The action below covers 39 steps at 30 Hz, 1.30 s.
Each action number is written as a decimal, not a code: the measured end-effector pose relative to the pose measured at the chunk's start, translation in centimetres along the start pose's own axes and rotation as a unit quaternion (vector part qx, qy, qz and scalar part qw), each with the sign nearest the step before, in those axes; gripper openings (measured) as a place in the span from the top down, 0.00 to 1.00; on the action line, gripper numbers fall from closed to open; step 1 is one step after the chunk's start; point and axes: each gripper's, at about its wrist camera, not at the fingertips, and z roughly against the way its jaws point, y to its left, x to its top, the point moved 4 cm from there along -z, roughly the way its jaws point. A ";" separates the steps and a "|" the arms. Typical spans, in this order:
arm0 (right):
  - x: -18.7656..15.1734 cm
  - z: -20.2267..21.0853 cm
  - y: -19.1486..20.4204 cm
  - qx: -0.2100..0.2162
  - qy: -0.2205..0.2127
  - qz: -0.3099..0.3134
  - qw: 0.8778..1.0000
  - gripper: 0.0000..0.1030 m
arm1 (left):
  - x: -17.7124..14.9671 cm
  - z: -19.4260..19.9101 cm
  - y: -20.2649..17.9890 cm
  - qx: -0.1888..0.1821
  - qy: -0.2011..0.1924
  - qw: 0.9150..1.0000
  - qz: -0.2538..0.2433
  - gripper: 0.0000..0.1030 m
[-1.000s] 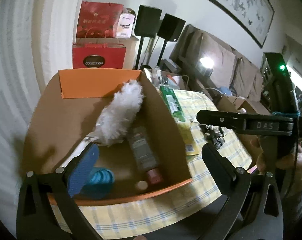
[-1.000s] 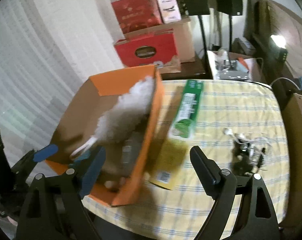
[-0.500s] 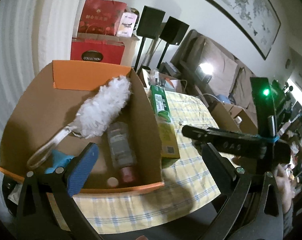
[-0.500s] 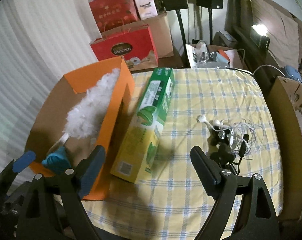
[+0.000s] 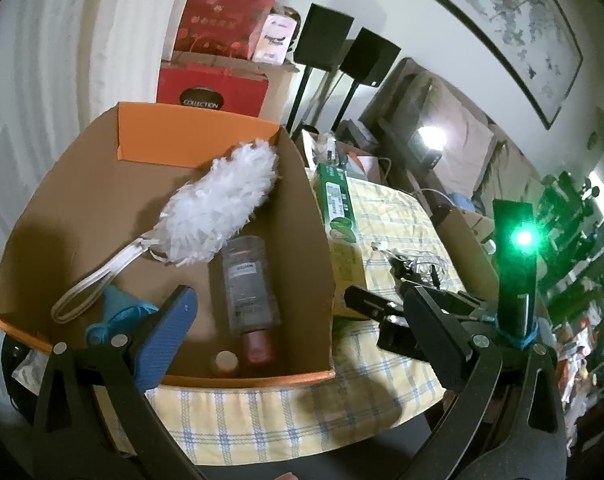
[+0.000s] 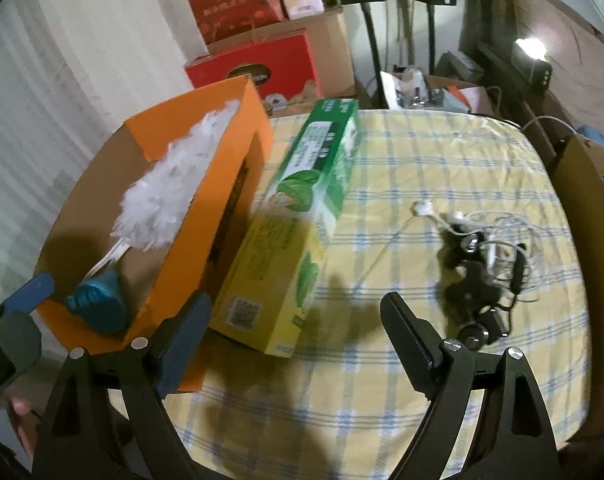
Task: Organize objects
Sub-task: 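Withdraw the left tool from the orange box, then move the right gripper to the green Darlie toothpaste box and close on it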
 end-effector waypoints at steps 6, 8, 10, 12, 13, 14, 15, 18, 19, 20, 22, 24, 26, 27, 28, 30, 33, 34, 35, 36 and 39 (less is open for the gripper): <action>-0.5 -1.3 1.2 -0.003 0.008 0.032 0.999 0.17 | 0.1 -0.4 0.5 -0.003 0.006 1.000 0.011 0.00; -0.5 -1.6 1.2 0.002 0.009 0.030 1.000 0.17 | 0.1 -0.5 0.6 -0.001 0.008 1.000 0.012 0.00; -0.5 -1.9 1.1 0.003 0.010 0.029 1.000 0.17 | 0.1 -0.7 0.7 0.001 0.009 1.000 0.012 0.00; -0.4 -2.1 1.1 0.003 0.010 0.031 0.999 0.17 | 0.1 -0.8 0.7 0.003 0.010 1.000 0.012 0.00; -0.4 -2.1 1.0 0.001 0.010 0.033 0.999 0.18 | 0.0 -0.9 0.7 0.005 0.011 1.000 0.011 0.00; -0.4 -2.2 0.9 -0.005 0.010 0.034 0.999 0.19 | 0.1 -0.9 0.7 0.006 0.012 1.000 0.011 0.00; -0.5 -2.2 0.7 -0.010 0.010 0.035 0.999 0.21 | 0.0 -0.9 0.7 0.006 0.013 1.000 0.010 0.00; -0.6 -2.3 -0.1 -0.001 0.015 0.026 1.000 0.36 | 0.0 -1.0 0.5 0.007 0.014 1.000 0.007 0.00; -0.6 -2.3 -0.3 0.002 0.016 0.023 1.000 0.41 | 0.1 -1.0 0.4 0.006 0.014 1.000 0.006 0.00; -0.6 -2.3 -0.4 0.004 0.017 0.022 1.000 0.44 | 0.1 -1.0 0.3 0.005 0.014 1.000 0.006 0.00; -0.5 -2.4 -0.5 0.001 0.014 0.025 1.000 0.47 | 0.2 -1.1 0.1 0.002 0.014 1.000 0.006 0.00; -0.4 -2.7 -0.3 0.002 0.012 0.028 1.000 0.49 | 0.2 -1.2 -0.1 0.000 0.016 1.000 0.007 0.00; -0.3 -2.7 -0.3 0.001 0.011 0.027 1.000 0.52 | 0.1 -1.3 -0.3 -0.009 0.018 1.000 0.010 0.00; -0.3 -2.6 -0.3 0.001 0.010 0.025 1.000 0.53 | 0.1 -1.3 -0.4 -0.013 0.019 1.000 0.012 0.00; -0.3 -2.4 -0.4 0.002 0.010 0.023 1.000 0.56 | 0.0 -1.3 -0.6 -0.016 0.020 1.000 0.013 0.00; -0.5 -2.0 -0.6 0.007 0.010 0.016 1.000 0.58 | -0.1 -1.3 -1.0 -0.022 0.022 0.999 0.013 0.00; -0.7 -1.0 -1.1 0.011 0.012 0.009 1.000 0.58 | -0.4 -1.2 -1.8 -0.035 0.024 0.999 0.013 0.00; -0.9 -0.7 -1.2 0.009 0.012 0.010 1.000 0.58 | -0.6 -1.0 -2.2 -0.040 0.023 0.999 0.011 0.01; -1.0 -0.4 -1.2 0.007 0.012 0.011 1.000 0.58 | -0.8 -0.9 -2.5 -0.043 0.022 0.999 0.010 0.01; -1.2 0.0 -1.3 0.004 0.012 0.013 1.000 0.58 | -1.1 -0.9 -3.0 -0.048 0.023 0.999 0.008 0.01; -1.7 1.0 -1.9 -0.001 0.009 0.012 1.000 0.58 | -1.9 -0.9 -4.2 -0.058 0.029 0.998 0.001 0.01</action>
